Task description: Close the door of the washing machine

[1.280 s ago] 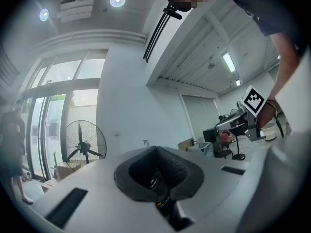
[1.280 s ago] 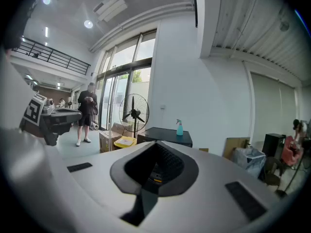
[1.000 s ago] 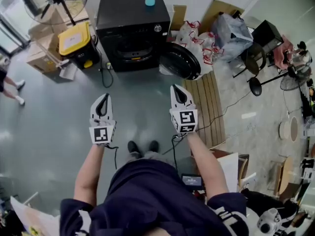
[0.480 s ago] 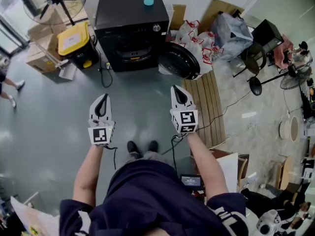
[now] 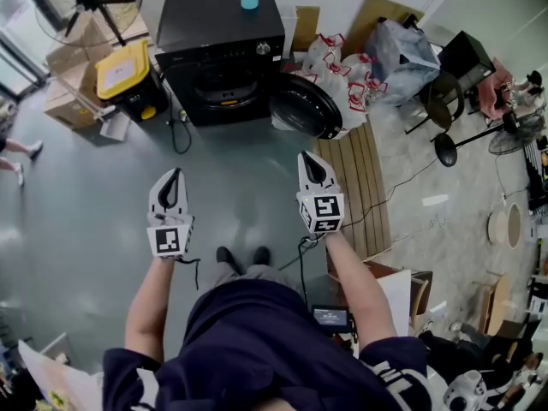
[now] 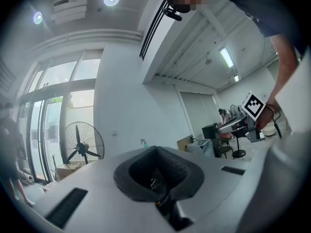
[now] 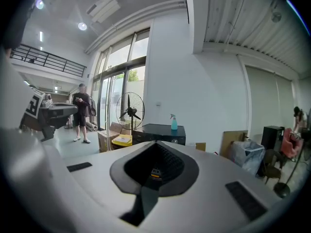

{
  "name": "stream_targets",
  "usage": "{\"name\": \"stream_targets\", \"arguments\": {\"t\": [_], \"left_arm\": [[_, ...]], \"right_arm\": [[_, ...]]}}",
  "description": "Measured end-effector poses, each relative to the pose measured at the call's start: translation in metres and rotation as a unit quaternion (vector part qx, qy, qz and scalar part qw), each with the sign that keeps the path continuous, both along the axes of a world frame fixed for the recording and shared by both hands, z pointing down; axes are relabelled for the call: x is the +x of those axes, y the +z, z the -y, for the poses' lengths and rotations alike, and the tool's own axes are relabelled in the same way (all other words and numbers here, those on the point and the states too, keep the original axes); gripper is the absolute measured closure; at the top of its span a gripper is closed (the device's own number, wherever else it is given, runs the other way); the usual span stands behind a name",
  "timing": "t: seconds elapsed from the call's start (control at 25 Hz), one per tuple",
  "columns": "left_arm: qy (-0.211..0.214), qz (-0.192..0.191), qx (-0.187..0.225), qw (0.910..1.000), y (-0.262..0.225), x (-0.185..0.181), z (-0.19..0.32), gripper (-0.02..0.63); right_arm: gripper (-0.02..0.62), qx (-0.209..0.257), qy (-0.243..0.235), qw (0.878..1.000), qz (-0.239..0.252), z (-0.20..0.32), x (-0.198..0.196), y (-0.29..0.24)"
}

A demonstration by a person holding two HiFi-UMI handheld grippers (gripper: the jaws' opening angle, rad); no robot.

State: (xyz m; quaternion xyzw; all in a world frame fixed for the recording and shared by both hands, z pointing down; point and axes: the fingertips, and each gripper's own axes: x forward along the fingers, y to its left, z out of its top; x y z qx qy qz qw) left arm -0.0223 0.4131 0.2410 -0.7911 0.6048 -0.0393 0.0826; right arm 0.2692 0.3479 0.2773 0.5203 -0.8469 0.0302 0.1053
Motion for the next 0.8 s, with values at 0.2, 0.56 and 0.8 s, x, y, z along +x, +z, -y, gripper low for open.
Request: {"name": "stream_targets", "arguments": {"t": [0.2, 0.56, 0.8], "left_arm": [[-0.003, 0.002, -0.001, 1.0, 0.003, 0.014, 0.008, 0.583], [0.018, 0.0, -0.004, 0.9998, 0.01, 0.016, 0.055, 0.583], [0.051, -0.01, -0.002, 0.9986, 0.011, -0.007, 0.118, 0.582]], "right_arm": [[0.575, -0.008, -0.002, 1.0, -0.004, 0.009, 0.022, 0.009], [0.577, -0.012, 0.02, 1.0, -0.01, 0.047, 0.031, 0.024], [0.577, -0.017, 0.064, 0.998, -0.009, 0.102, 0.021, 0.037]]}}
